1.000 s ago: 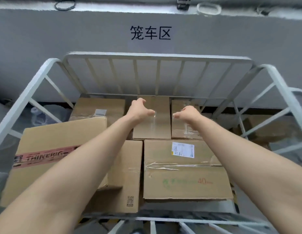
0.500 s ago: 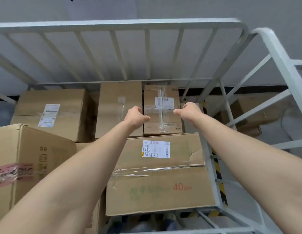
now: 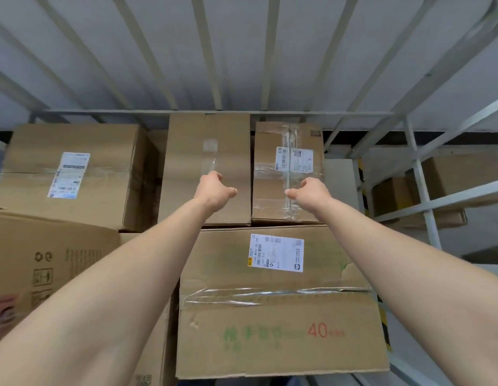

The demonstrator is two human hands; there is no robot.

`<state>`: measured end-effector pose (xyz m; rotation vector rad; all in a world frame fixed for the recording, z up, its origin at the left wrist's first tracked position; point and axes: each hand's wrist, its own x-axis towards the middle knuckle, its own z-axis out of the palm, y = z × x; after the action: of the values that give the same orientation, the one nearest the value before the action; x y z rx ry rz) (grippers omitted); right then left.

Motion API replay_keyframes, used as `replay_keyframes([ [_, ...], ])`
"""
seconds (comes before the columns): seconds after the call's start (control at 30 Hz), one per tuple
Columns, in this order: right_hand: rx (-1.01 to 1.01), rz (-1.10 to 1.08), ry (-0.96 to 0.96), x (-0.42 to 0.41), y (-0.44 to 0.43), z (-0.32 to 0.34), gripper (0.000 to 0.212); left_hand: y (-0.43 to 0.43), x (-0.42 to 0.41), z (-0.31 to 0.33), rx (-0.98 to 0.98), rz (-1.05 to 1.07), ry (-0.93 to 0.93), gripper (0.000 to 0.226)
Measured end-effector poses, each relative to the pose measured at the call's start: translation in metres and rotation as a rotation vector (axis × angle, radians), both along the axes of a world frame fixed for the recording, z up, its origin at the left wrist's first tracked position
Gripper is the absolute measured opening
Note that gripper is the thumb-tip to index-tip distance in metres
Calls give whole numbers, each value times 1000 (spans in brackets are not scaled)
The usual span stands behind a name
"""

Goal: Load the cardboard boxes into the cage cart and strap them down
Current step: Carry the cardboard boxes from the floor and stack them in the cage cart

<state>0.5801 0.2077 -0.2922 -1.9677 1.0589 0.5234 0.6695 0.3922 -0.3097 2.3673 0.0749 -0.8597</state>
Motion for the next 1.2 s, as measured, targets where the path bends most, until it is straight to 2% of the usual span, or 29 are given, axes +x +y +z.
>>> replay_keyframes([
  [0.37,88,95,-53,65,65,-39,61,55,46,-35,169,107,-47,63],
  [0.53,118,82,-19,80,87,-69,67,78,59,-61,228,185,-10,75],
  [0.73,36,23,20,94,103,-97,62,94,71,-92,120,285,77,88],
  [0.97,3,-101,53,118,121,-120,94,101,84,-113,42,335,85,94],
  [1.13,17,-210,59,126,118,-125,101,106,88,-130,-84,444,138,92],
  [1.2,25,-276,53,128,115,-126,98,106,88,-132,-94,465,149,96],
])
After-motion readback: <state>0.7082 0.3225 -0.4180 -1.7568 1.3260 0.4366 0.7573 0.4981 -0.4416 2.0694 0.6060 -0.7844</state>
